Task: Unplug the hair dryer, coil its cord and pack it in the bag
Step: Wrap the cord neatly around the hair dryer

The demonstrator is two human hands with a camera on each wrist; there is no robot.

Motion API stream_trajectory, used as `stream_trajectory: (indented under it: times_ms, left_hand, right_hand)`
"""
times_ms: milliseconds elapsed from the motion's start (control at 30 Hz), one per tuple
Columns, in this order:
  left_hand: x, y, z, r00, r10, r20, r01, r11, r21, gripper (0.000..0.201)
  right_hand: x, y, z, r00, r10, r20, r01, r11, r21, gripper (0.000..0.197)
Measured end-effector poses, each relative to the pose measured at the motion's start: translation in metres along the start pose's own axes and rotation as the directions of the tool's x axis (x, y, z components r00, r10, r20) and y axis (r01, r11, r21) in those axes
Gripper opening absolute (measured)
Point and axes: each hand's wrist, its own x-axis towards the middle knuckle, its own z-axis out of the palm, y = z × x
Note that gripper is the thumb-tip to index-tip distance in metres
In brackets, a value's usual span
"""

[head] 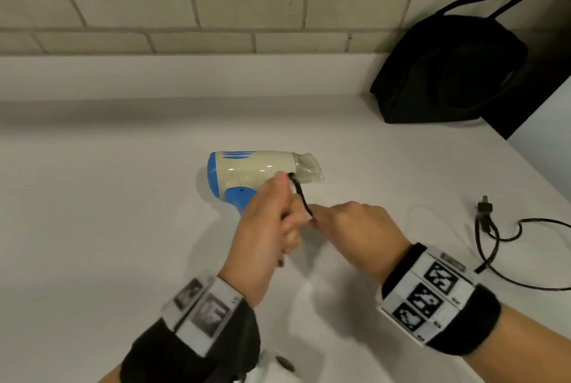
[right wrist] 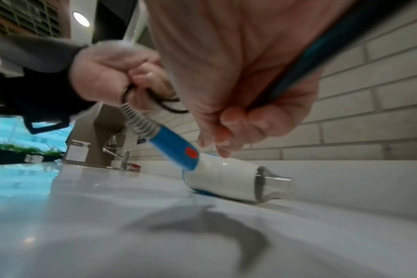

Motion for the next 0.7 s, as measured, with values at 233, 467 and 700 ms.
stream_trajectory:
  times_ms: [233, 467, 700]
  left_hand:
    - [0.005, -0.023, 0.015, 0.895, 0.437, 0.088, -0.427, 0.784, 0.450, 0.048]
    - [0.004, -0.022, 0.002, 0.885, 0.383, 0.263, -0.463, 0.674, 0.575, 0.061]
    - [0.003, -0.008, -0.013, 0.910, 0.306, 0.281, -0.389, 0.393, 0.833, 0.043]
  right_hand:
    - [-0.003, -0.020, -0.003, 0.976, -0.218, 0.030, 0.203, 0.944, 0.262, 0.030]
    - [-0.013, -0.018, 0.002, 0.908, -0.363, -0.209, 0.401, 0.898, 0.183, 0.020]
    - [-0.035, -0.016, -0.022, 0.975, -0.221, -0.032, 0.220, 0.975, -0.036, 0.027]
